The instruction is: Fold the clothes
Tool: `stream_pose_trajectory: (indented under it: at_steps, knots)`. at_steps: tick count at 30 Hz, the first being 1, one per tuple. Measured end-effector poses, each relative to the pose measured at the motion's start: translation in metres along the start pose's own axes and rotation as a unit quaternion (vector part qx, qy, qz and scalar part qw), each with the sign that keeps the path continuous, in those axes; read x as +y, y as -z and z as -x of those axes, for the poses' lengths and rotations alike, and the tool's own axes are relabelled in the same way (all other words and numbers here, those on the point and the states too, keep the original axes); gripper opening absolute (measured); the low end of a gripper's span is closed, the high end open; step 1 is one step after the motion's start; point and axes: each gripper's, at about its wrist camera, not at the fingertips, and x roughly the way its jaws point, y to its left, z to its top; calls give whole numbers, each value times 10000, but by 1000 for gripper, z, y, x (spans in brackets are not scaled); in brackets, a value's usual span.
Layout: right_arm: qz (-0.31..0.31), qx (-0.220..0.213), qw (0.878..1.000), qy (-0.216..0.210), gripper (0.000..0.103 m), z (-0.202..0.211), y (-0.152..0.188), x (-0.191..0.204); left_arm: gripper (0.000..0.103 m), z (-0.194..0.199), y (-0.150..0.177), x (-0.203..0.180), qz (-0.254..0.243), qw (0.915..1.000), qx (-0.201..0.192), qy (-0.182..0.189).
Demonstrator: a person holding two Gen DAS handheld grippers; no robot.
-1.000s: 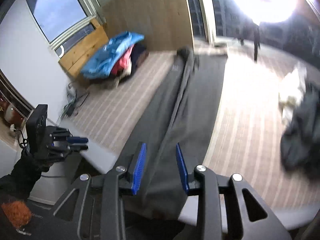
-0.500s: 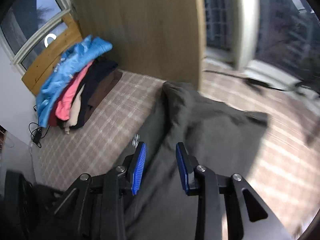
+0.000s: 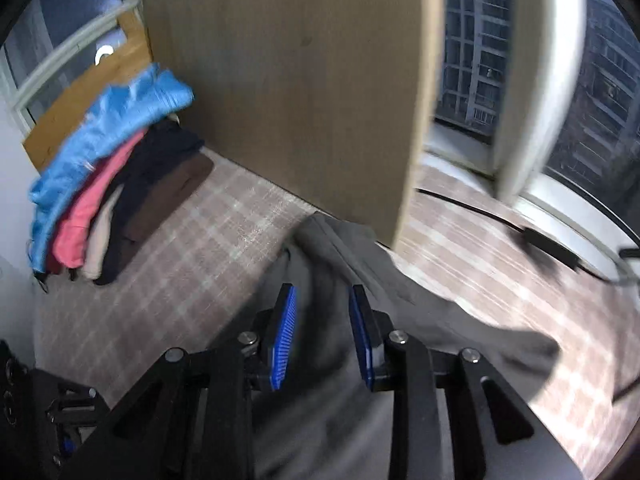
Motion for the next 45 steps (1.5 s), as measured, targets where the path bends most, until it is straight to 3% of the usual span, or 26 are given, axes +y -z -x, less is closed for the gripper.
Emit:
stream_pose_trajectory:
  at_steps: [5,10,14,19,21,22,23,24,29,31,34,36,38,42,45]
  knots:
    - [394,50,9992,29,28,-25,-18,11,25,-11,-1,9,108,9996,78,-231]
    - [380,232,9990,-96,28,-41,-40,0,29,3,-2,23,364,9986,-173,-338]
    - [300,574,9978,-168,28,-58,-53,-7,33,-5,-2,41,788,9969,-27,-48]
    - [245,882,9956,-178,28,-74,-58,-10,32,-9,0,36,724,9974,-4,20]
    - [328,941,9949,-140,28,-77,-57,-8,28,-12,-1,32,623,9980,-16,-47]
    - [369,970,9945,-122,22,-79,-57,-7,25,-13,-1,30,568,9983,-15,-99]
    - [410,1000,9941,-103,8,-80,-56,-6,15,-15,-1,29,511,9986,-13,-152]
    - [451,1029,9936,-84,4,-82,-56,-4,10,-15,-1,28,471,9988,-16,-161]
    - [347,576,9977,74,3,-69,-59,-7,5,-1,3,22,266,9992,-196,-212]
    - [116,661,9977,-29,3,-71,-60,-14,5,0,6,20,149,9993,-185,-298]
    - [205,654,9976,60,5,-67,-57,-14,13,-1,7,26,331,9987,-126,-374]
    - [165,483,9987,33,13,-47,-56,-14,21,4,4,33,565,9974,-160,-425]
    - [88,228,9997,1,28,-19,-54,-14,20,18,3,36,642,9962,-325,-498]
    - [327,316,9982,-388,29,18,-29,-8,21,42,5,18,375,9975,-593,-20]
    - [394,899,9944,-395,29,5,-1,-7,21,28,6,-9,49,9982,-392,462]
